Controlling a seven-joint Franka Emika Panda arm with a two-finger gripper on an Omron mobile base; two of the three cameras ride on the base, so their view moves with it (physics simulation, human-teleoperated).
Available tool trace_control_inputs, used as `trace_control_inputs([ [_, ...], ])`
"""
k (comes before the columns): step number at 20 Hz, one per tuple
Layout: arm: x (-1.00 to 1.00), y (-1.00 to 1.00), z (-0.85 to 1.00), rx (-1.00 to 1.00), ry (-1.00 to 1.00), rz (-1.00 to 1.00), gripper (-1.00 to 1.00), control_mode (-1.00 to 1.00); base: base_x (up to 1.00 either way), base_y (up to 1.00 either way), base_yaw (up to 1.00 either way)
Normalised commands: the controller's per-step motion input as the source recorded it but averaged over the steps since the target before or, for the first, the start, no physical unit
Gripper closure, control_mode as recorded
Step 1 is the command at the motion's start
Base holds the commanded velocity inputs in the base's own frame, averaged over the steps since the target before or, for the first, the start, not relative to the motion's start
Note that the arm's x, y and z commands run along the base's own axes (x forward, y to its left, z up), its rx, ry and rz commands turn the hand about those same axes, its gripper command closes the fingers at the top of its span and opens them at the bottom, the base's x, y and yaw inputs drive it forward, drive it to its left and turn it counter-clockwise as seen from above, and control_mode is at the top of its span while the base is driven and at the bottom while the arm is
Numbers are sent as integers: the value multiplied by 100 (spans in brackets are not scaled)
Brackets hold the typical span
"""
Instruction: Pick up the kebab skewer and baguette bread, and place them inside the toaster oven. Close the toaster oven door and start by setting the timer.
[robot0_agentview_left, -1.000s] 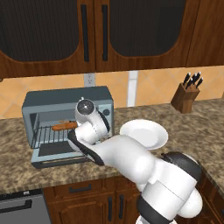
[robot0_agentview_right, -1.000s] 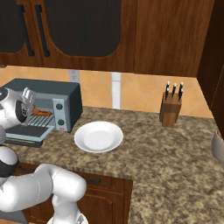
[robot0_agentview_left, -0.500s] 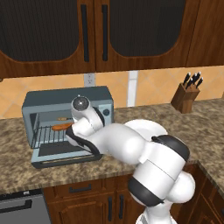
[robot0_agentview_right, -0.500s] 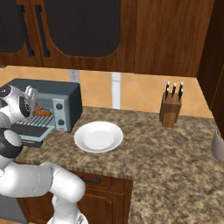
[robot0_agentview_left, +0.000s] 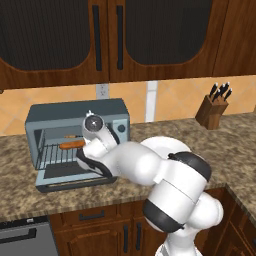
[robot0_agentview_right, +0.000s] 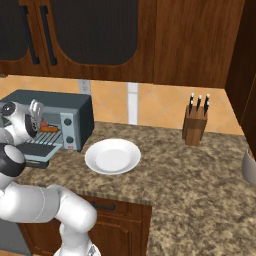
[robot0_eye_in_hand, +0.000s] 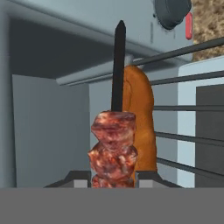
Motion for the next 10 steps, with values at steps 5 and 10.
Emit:
trace_control_inputs([
  [5,14,9,-3,0,0,0,100,-100,0,0,0],
  [10,0,0,0,0,0,0,-100,-100,0,0,0],
])
